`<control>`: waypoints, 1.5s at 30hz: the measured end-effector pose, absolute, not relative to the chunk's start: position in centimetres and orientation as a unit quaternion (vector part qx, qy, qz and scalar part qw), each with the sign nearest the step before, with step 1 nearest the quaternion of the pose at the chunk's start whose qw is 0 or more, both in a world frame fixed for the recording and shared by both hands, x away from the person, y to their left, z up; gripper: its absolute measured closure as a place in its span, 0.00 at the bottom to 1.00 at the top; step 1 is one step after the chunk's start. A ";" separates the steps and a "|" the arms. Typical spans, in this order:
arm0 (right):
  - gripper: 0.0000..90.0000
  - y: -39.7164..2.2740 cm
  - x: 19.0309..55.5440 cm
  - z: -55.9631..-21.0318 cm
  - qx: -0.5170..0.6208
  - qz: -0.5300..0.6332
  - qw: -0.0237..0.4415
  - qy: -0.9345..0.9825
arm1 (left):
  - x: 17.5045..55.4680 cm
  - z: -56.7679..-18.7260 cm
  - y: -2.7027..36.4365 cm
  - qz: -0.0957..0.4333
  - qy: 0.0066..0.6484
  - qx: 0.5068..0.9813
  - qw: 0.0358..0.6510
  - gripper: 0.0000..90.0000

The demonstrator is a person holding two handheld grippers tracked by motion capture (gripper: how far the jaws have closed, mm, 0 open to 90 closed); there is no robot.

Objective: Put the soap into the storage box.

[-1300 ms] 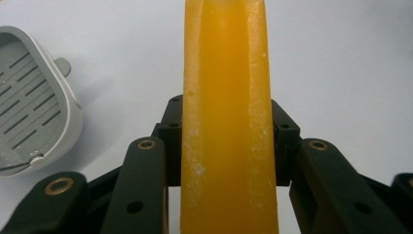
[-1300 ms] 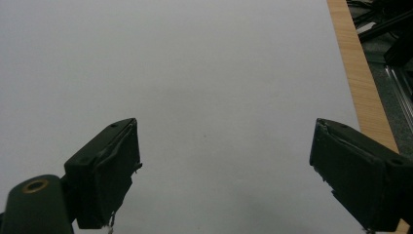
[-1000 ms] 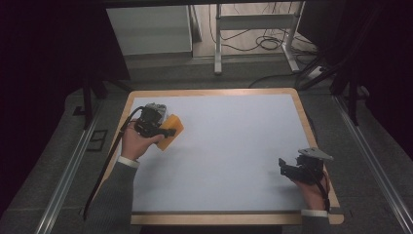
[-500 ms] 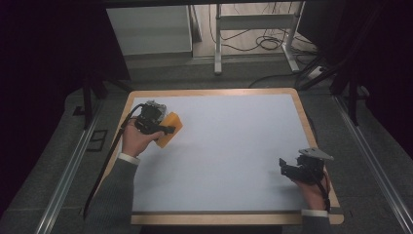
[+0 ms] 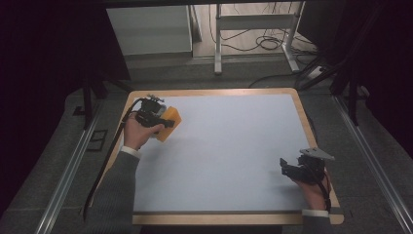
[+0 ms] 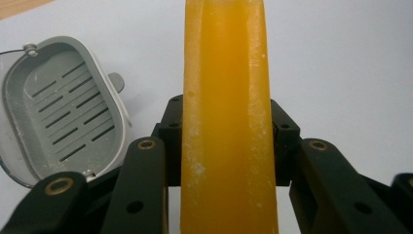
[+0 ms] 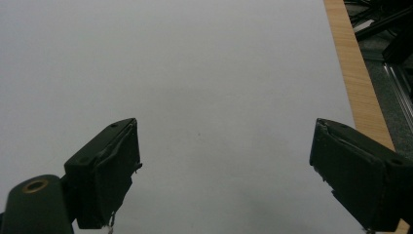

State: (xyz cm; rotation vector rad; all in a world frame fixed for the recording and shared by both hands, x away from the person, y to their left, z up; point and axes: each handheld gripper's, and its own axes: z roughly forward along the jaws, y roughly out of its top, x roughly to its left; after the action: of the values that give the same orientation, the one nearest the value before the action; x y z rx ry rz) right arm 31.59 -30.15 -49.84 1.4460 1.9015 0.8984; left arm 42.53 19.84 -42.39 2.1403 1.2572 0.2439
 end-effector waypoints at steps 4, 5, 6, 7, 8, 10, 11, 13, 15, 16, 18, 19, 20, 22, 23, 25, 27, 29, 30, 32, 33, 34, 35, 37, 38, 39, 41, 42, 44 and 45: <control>0.12 -30.1 31.6 -49.9 0.543 0.335 0.290 0.713 | 43.0 -42.6 20.1 0.091 0.484 0.812 0.314 0.68; 0.12 -30.1 31.6 -49.9 0.543 0.335 0.290 0.713 | 43.0 -42.6 20.1 0.091 0.484 0.812 0.314 0.68; 0.12 -30.1 31.6 -49.9 0.543 0.335 0.290 0.713 | 43.1 -42.7 20.2 0.091 0.484 0.811 0.315 0.68; 0.12 -30.1 31.6 -49.9 0.543 0.335 0.289 0.714 | 43.2 -42.6 20.3 0.092 0.486 0.811 0.314 0.68; 0.12 -30.1 31.6 -49.9 0.543 0.335 0.289 0.714 | 43.2 -42.6 20.5 0.092 0.488 0.809 0.315 0.68; 0.12 -30.1 31.6 -49.9 0.542 0.335 0.290 0.714 | 43.4 -42.5 20.7 0.094 0.491 0.806 0.318 0.68; 0.12 -30.1 31.6 -49.9 0.542 0.335 0.290 0.714 | 43.4 -42.5 20.8 0.093 0.492 0.804 0.320 0.68; 0.12 -30.2 31.6 -49.9 0.543 0.335 0.290 0.714 | 43.7 -42.5 21.1 0.094 0.498 0.799 0.323 0.68; 0.12 -30.2 31.6 -49.9 0.542 0.335 0.290 0.714 | 44.0 -42.5 21.4 0.093 0.504 0.795 0.324 0.68; 0.12 -30.2 31.6 -49.9 0.543 0.335 0.290 0.714 | 44.3 -42.5 21.6 0.093 0.507 0.793 0.324 0.68; 0.12 -30.2 31.6 -49.9 0.543 0.334 0.289 0.714 | 44.4 -42.6 21.7 0.091 0.508 0.793 0.323 0.68; 0.12 -30.2 31.6 -49.9 0.543 0.334 0.290 0.714 | 44.6 -42.6 21.8 0.089 0.510 0.793 0.322 0.68; 0.12 -30.2 31.6 -49.9 0.544 0.334 0.289 0.714 | 44.8 -42.6 21.9 0.087 0.511 0.793 0.319 0.68; 0.12 -30.1 31.6 -50.0 0.543 0.333 0.290 0.714 | 45.1 -42.6 22.2 0.087 0.514 0.791 0.320 0.68; 0.12 -30.1 31.6 -50.0 0.543 0.333 0.290 0.714 | 45.1 -42.6 22.2 0.087 0.514 0.791 0.320 0.68; 0.12 -30.1 31.6 -50.0 0.543 0.333 0.291 0.714 | 45.3 -42.6 22.3 0.088 0.519 0.787 0.322 0.68; 0.12 -30.1 31.6 -50.0 0.543 0.333 0.291 0.714 | 45.5 -42.5 22.5 0.088 0.521 0.785 0.324 0.68; 0.12 -30.1 31.6 -50.0 0.543 0.333 0.291 0.714 | 45.6 -42.5 22.6 0.089 0.524 0.782 0.326 0.68; 0.12 -30.1 31.7 -50.0 0.543 0.331 0.291 0.715 | 45.9 -42.6 22.7 0.085 0.526 0.780 0.327 0.68; 0.12 -30.2 31.7 -50.0 0.543 0.332 0.290 0.715 | 46.1 -42.7 22.9 0.081 0.529 0.779 0.326 0.68; 0.12 -30.2 31.7 -50.0 0.543 0.332 0.290 0.715 | 46.1 -42.7 22.9 0.081 0.529 0.779 0.326 0.68; 0.12 -30.2 31.6 -50.0 0.544 0.331 0.290 0.714 | 46.4 -42.9 23.1 0.076 0.534 0.777 0.324 0.68; 0.12 -30.2 31.6 -50.0 0.545 0.332 0.291 0.713 | 46.6 -43.0 23.3 0.075 0.536 0.776 0.323 0.68; 0.12 -30.2 31.7 -50.0 0.544 0.332 0.290 0.714 | 46.7 -43.0 23.4 0.076 0.539 0.774 0.322 0.68; 0.12 -30.2 31.7 -50.0 0.544 0.331 0.290 0.715 | 46.9 -43.1 23.6 0.075 0.543 0.772 0.322 0.68; 0.12 -30.2 31.7 -50.0 0.544 0.331 0.290 0.715 | 46.9 -43.1 23.6 0.075 0.543 0.772 0.322 0.68; 0.12 -30.2 31.7 -50.0 0.545 0.331 0.290 0.714 | 47.1 -43.1 23.8 0.076 0.546 0.769 0.323 0.68; 0.12 -30.2 31.7 -50.0 0.545 0.331 0.290 0.713 | 47.4 -43.1 24.1 0.078 0.551 0.766 0.321 0.68; 0.12 -30.2 31.7 -50.0 0.545 0.332 0.290 0.714 | 47.6 -43.0 24.3 0.081 0.555 0.763 0.323 0.68; 0.12 -30.2 31.7 -50.0 0.545 0.332 0.289 0.714 | 47.7 -43.1 24.5 0.085 0.557 0.760 0.324 0.68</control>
State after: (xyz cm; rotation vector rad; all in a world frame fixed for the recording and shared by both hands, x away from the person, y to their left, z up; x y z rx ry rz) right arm 31.67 -30.22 -50.00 1.4539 1.9040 0.8859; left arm 47.74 24.45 -43.05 1.9928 1.4612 0.2220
